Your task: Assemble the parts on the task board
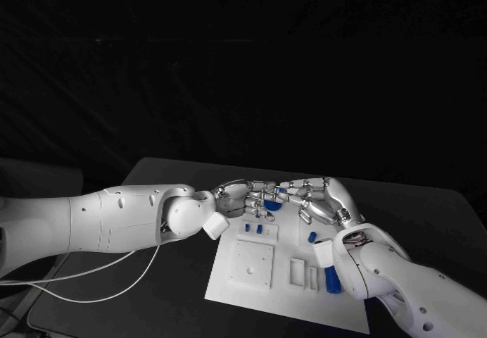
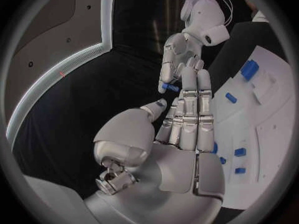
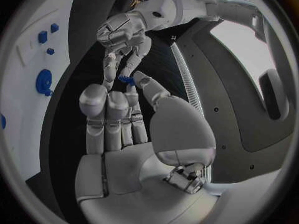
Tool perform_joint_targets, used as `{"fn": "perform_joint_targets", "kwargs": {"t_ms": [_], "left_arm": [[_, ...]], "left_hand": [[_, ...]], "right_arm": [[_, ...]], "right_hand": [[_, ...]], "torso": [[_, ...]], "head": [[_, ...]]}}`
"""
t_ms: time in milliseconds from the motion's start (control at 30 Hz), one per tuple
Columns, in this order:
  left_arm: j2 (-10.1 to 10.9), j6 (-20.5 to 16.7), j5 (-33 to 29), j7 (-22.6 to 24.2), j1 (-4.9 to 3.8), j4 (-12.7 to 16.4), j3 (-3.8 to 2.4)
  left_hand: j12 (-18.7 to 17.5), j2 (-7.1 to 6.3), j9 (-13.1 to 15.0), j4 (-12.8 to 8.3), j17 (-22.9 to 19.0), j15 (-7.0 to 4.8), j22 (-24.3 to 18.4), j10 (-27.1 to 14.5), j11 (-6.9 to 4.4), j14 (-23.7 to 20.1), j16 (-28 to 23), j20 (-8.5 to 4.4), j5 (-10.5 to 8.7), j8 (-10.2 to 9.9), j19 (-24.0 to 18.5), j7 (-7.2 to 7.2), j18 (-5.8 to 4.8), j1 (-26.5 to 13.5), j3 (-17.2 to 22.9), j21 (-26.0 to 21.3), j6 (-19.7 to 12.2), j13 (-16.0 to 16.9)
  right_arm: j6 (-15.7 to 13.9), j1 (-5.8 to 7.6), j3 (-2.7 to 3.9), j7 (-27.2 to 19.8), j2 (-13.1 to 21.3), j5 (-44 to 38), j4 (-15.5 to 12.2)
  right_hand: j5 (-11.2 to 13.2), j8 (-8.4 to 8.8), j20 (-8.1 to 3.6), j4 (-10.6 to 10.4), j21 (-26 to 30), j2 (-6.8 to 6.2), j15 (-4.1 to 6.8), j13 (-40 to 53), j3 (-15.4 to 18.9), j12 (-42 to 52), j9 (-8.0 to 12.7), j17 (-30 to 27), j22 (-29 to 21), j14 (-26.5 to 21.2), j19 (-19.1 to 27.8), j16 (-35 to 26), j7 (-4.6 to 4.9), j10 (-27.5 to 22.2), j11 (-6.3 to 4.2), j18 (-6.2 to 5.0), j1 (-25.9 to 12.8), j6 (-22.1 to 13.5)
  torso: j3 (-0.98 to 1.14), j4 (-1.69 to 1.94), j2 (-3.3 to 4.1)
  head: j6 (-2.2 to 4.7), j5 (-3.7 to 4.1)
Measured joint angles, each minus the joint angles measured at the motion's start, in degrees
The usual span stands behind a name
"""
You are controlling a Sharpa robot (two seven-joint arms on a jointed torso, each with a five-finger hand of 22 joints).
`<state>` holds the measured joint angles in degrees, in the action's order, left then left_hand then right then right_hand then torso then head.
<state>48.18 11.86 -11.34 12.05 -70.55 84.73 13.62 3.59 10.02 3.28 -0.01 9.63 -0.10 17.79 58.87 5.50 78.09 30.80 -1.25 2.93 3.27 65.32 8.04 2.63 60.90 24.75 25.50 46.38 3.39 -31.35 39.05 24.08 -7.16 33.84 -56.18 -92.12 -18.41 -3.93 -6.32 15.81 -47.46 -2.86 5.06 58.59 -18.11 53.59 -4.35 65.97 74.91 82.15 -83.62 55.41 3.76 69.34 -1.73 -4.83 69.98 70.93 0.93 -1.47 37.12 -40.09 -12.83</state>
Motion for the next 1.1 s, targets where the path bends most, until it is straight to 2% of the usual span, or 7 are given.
{"fn": "perform_joint_targets", "kwargs": {"t_ms": [133, 600, 1000, 1100], "left_arm": [[0.0, 0.3, -0.3, 0.1, 0.00, 0.0, 0.00], [0.2, 1.0, -0.6, 0.2, 0.05, 0.0, 0.04], [0.5, 1.1, -0.7, 0.1, 0.06, -0.1, 0.05], [0.5, 1.1, -0.7, 0.1, 0.06, -0.1, 0.05]], "left_hand": [[0.0, -1.02, 0.1, -0.5, 0.0, -0.21, 0.4, 0.8, 0.04, 0.2, 0.0, 0.00, 0.00, 0.0, 0.0, 0.31, 0.00, -1.0, 3.2, 0.0, 1.8, 0.0], [0.0, -1.20, 0.4, -1.5, 0.7, -0.51, 1.0, 3.3, -0.04, 0.9, 0.7, 0.01, 0.00, 0.2, 0.0, 0.40, 0.00, -1.7, 5.2, 0.0, 7.1, 0.0], [0.0, -1.20, 0.4, -2.1, 2.0, -0.51, 1.9, 4.3, 0.02, 0.9, 3.8, -0.20, 0.00, 0.2, -0.2, 0.24, 0.00, -1.7, 5.8, 0.0, 7.7, 0.0], [0.0, -1.20, 0.4, -2.6, 2.2, -0.19, 2.1, 4.3, 0.02, 0.6, 4.2, -0.20, 0.00, 0.2, -0.2, 0.27, 0.00, -1.7, 6.0, 0.0, 7.7, 0.0]], "right_arm": [[0.1, 0.00, 0.01, 0.0, -0.1, 0.1, 0.2], [0.6, 0.04, 0.10, -0.5, -0.2, 0.6, 0.9], [1.0, 0.04, 0.15, -0.7, -0.1, 0.7, 1.1], [1.1, 0.04, 0.15, -0.7, -0.1, 0.7, 1.2]], "right_hand": [[-0.3, 0.00, 0.00, 0.0, 0.0, 0.00, 0.00, 0.1, 0.0, 0.0, 0.0, 0.0, 0.0, 0.0, 0.0, 0.0, 0.00, 0.0, 0.00, 0.00, 0.0, 0.0], [-0.3, 0.00, 0.00, 0.2, 0.0, 0.00, 0.00, 0.1, 0.2, 0.0, 0.0, 0.0, 0.0, 0.0, 0.0, 0.0, 0.00, 0.0, 0.00, 0.01, 0.0, 0.0], [-0.2, 0.17, 0.00, 0.2, 0.0, 0.24, -0.03, 0.1, 0.2, 0.0, 0.0, 0.0, 0.0, 0.0, 0.0, 0.0, 0.00, 0.0, 0.00, 0.00, 0.2, 0.0], [-0.2, 0.17, 0.00, 0.2, 0.0, 0.24, -0.04, 0.1, 0.2, 0.0, 0.0, 0.0, 0.0, 0.0, 0.0, 0.0, 0.00, 0.0, 0.00, 0.00, 0.2, 0.0]], "torso": [[0.00, 0.01, 0.00], [-0.05, 0.05, -0.02], [-0.03, 0.02, -0.03], [-0.03, 0.01, -0.03]], "head": [[-0.01, -0.01], [0.14, 0.10], [0.24, 0.01], [0.25, -0.02]]}}
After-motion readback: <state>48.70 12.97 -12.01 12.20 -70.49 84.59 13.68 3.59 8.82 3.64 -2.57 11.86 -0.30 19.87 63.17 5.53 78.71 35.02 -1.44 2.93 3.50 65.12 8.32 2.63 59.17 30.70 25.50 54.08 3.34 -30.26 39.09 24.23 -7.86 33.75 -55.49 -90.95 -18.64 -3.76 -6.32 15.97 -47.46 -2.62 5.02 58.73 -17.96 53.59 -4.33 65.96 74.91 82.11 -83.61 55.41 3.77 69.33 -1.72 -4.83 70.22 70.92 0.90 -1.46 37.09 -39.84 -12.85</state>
